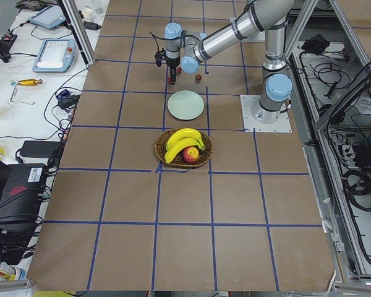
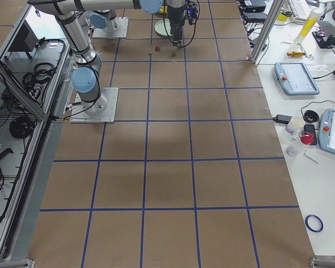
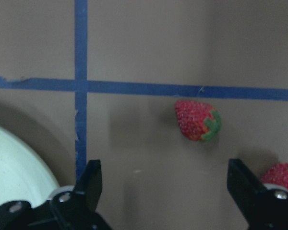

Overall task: Collect all strawberries into plate
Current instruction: 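Reach the left gripper to the strawberry farthest from the robot and grasp it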

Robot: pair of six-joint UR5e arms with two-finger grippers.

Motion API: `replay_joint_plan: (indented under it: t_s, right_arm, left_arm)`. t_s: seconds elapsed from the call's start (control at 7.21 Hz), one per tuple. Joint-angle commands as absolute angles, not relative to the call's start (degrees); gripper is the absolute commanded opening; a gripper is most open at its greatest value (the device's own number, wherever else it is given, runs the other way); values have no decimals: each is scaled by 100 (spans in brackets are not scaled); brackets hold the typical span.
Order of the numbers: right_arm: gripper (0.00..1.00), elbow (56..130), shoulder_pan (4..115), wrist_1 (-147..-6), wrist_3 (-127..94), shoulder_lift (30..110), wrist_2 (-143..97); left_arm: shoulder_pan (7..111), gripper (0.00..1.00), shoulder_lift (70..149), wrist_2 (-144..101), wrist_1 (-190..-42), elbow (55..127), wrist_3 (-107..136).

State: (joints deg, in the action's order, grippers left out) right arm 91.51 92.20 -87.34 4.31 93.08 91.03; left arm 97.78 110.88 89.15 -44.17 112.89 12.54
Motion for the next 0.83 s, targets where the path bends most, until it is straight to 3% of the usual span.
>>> replay_joint_plan:
  t_s: [0.0, 0.28, 0.55, 0.69]
  right_arm:
    - [100, 9158, 9220, -8736, 431, 9308, 9105]
    - [100, 9158, 9220, -8736, 422, 9308, 9097]
    - [100, 9158, 9220, -8736, 422, 9308, 9097]
    - [100, 9158, 9220, -8745, 422, 9308, 9097]
  left_arm:
    - [9878, 87, 11355, 8912, -4220, 11197, 1397]
    - [9914, 70, 11434, 8895, -4157, 11197, 1476]
    - [9975, 4, 11435, 8877, -4166, 11162, 1468]
    - [9976, 0, 11382, 8929, -4210, 11075, 1372]
